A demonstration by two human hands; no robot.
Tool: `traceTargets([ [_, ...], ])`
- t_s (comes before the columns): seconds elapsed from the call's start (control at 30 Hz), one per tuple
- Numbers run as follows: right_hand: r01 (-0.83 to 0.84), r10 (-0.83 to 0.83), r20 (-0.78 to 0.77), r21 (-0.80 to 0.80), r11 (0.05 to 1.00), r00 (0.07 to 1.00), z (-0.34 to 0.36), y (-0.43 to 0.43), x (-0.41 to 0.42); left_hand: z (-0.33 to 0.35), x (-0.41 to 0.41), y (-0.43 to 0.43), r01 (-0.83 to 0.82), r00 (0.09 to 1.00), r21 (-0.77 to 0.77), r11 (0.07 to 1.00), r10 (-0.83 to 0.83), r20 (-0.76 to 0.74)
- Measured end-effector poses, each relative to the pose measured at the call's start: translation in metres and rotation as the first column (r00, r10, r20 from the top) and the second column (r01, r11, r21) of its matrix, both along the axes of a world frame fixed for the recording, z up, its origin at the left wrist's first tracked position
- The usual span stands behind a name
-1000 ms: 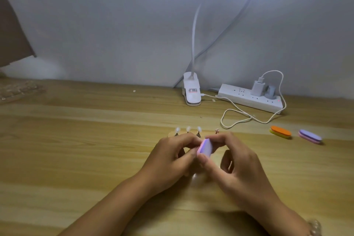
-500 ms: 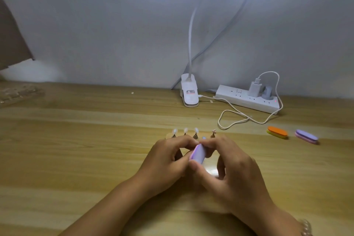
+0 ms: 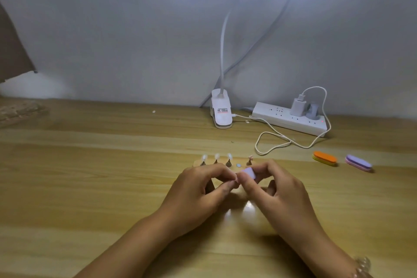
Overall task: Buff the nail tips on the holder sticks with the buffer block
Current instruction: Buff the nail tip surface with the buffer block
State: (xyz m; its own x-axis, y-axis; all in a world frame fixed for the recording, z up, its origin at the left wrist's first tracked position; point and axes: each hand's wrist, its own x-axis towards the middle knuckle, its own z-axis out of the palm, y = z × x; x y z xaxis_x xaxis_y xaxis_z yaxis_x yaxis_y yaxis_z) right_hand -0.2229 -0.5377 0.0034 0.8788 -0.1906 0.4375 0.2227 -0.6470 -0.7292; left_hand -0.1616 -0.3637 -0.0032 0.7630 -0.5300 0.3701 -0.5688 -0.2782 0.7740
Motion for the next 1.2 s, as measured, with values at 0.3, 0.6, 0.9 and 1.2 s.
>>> traceTargets([
  [0.3, -0.016, 0.018, 0.06, -0.034, 0.999, 0.998, 0.004, 0.006, -0.003, -0.001, 0.0, 0.001, -0.028, 1.0, 0.002, 1.0, 0.028, -0.01],
  [0.6, -0.015, 0.019, 0.074, -0.052, 0.999, 0.997, 0.005, 0.007, -0.006, 0.0, -0.001, 0.001, -0.033, 0.999, -0.028, 0.999, 0.032, -0.03],
  [0.9, 0.051, -0.051, 0.084, 0.0, 0.999, 0.995, 0.005, 0.004, -0.005, 0.001, -0.001, 0.001, -0.071, 0.997, -0.047, 0.996, 0.07, -0.028],
  [1.2, -0.016, 0.015, 0.037, 0.027, 1.0, 0.999, 0.006, 0.006, -0.005, 0.001, 0.0, 0.001, -0.043, 0.999, -0.058, 0.997, 0.041, -0.023],
])
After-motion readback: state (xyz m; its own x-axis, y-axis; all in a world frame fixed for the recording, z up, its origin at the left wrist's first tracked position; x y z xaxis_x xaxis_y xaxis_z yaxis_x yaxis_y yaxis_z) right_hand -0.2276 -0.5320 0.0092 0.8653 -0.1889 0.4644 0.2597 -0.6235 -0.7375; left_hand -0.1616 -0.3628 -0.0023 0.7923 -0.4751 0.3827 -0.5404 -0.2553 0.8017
